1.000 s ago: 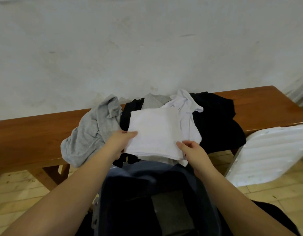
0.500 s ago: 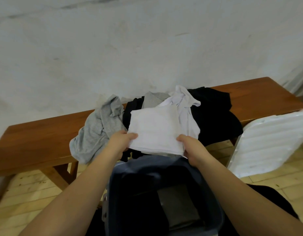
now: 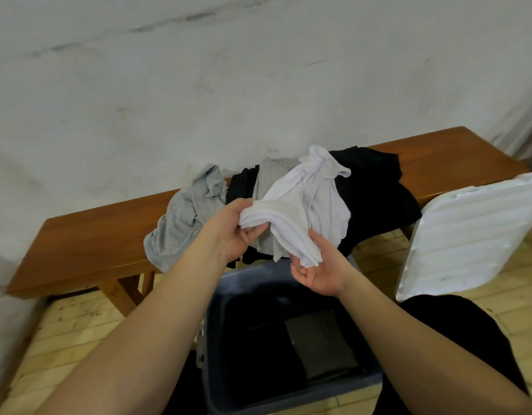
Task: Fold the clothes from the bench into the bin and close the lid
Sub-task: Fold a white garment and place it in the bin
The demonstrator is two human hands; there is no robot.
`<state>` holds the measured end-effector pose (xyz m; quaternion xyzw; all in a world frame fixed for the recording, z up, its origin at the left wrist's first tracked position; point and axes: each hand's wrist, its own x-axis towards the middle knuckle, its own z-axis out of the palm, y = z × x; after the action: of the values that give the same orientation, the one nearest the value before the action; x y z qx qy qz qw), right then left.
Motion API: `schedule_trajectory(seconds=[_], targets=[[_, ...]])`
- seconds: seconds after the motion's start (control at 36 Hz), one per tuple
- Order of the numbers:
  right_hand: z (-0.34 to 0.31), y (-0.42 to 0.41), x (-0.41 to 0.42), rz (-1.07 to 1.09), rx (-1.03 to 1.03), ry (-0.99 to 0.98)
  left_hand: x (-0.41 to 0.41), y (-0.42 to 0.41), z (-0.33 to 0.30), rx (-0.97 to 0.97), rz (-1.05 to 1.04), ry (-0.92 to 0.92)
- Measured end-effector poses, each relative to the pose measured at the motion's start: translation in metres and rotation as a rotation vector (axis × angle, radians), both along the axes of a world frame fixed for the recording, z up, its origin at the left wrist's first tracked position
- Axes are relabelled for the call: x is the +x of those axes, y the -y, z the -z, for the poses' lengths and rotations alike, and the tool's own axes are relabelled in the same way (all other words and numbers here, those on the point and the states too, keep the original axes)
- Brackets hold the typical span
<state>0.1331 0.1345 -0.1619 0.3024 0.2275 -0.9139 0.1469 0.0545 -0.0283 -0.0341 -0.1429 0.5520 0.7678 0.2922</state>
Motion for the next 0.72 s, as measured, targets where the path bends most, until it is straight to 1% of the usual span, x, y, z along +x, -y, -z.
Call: schedule_trajectory(seconds=[0.08, 0.17, 0.22, 0.31, 0.39, 0.44, 0.53, 0.58, 0.64, 0.72], targets=[[0.003, 0.002, 0.006, -0.05, -0.032, -0.04, 0.011, -0.002, -0.008, 0.042, -0.014, 0.023], [0.003, 0.007, 0.013, -0.098, -0.022, -0.061, 0.022, -0.004, -0.015, 0.081, -0.035, 0.038], [0.003, 0.012, 0.019, -0.104, -0.065, -0.071, 0.028, -0.005, -0.017, 0.104, -0.047, 0.04], [0.001, 0.023, 0.027, -0.049, -0.192, -0.133, 0.036, -0.007, -0.016, 0.127, -0.048, 0.039], [0.001, 0.031, 0.035, 0.041, -0.259, -0.156, 0.042, -0.005, -0.011, 0.14, -0.049, 0.035], [0.002, 0.03, 0.039, 0.044, -0.271, -0.145, 0.041, 0.0, -0.005, 0.125, -0.068, 0.024], [0.006, 0.019, 0.046, -0.027, -0.171, -0.154, 0.036, 0.013, 0.009, 0.091, -0.089, 0.018], [0.011, 0.009, 0.049, -0.069, -0.079, -0.126, 0.033, 0.022, 0.023, 0.06, -0.092, 0.041], [0.016, 0.0, 0.049, -0.101, 0.02, -0.052, 0.03, 0.032, 0.04, 0.016, -0.095, 0.076], [0.017, -0.008, 0.044, -0.209, 0.174, 0.092, 0.028, 0.045, 0.069, -0.078, -0.093, 0.129]])
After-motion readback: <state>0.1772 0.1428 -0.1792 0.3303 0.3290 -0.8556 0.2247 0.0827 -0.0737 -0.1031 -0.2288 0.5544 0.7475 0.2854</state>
